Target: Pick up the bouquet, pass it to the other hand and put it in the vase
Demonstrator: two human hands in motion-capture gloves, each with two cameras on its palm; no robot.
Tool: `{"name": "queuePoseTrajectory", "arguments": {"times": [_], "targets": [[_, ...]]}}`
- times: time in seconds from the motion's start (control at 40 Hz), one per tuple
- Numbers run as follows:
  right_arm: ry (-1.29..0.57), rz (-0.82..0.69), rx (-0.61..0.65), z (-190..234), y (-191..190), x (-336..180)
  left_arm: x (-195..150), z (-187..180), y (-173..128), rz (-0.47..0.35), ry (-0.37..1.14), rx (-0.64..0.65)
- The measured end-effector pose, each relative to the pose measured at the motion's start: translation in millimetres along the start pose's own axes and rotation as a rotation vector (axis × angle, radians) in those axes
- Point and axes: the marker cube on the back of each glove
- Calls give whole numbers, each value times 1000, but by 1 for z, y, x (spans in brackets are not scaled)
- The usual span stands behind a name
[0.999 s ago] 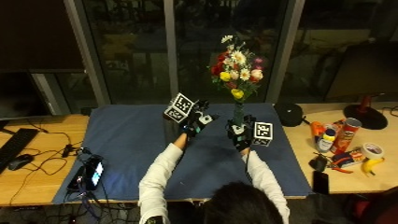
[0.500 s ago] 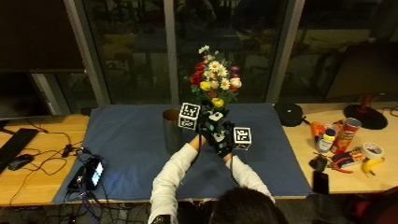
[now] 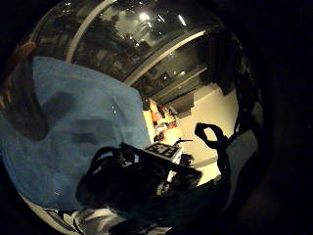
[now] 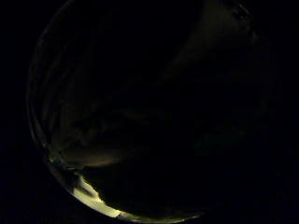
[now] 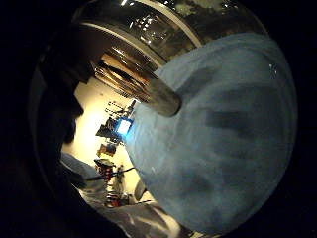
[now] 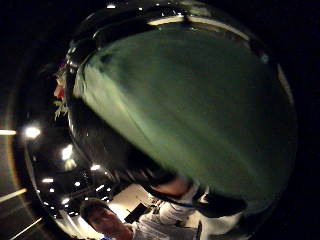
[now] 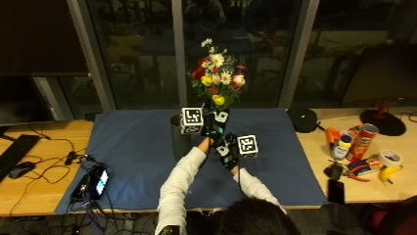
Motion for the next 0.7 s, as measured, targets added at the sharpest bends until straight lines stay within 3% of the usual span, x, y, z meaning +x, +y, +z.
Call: {"name": "queuePoseTrajectory", "arguments": {"times": [0.075, 0.15, 0.225, 0.375, 0.5, 0.575, 0.699], "targets": [[18, -54, -37, -7, 1, 9, 16, -10, -10, 11, 19, 10], [-40, 93, -66, -15, 7, 5, 37, -26, -24, 38, 24, 37], [36, 206, -79, -26, 14, -11, 59, -44, -37, 51, 3, 79], [114, 85, -179, -41, 7, -34, 90, -74, -60, 59, -40, 167], [188, 98, -234, -54, -10, -28, 104, -94, -80, 75, -26, 206], [182, 159, -187, -60, -14, -41, 116, -105, -86, 85, -15, 227], [320, 229, 0, -81, -33, -31, 141, -126, -91, 102, -25, 286]]}}
